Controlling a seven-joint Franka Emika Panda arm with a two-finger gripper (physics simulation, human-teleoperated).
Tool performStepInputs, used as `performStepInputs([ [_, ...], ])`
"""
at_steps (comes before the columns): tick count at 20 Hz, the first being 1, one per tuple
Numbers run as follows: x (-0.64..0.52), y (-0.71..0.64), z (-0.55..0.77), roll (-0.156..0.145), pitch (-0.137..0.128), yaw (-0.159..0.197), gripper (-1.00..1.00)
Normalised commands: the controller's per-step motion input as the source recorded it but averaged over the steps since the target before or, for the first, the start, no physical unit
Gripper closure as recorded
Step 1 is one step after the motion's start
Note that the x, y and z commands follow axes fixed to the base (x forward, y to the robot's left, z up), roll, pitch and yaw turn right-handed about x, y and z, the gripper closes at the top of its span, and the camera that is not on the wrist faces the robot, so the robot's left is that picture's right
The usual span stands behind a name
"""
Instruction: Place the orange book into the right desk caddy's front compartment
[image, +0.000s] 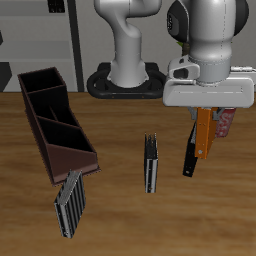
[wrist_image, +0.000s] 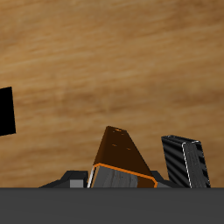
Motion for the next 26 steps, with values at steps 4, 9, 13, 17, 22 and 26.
performStepInputs([
  [4, -0.47, -0.18, 0.5, 0.056, -0.006, 0.164, 1.0],
  [9, -0.56, -0.26, 0.46, 0.046, -0.038, 0.112, 1.0],
  [13, -0.5, -0.23, 0.33, 0.011, -0.034, 0.081, 1.0],
  [17, -0.76, -0.43, 0.32, 0.008, -0.035, 0.106, 1.0],
  [22, -0.32, -0.31, -0.02, -0.022, 0.022, 0.071, 1.0],
  [26, -0.3, -0.3, 0.03, -0.039, -0.016, 0.079, 1.0],
])
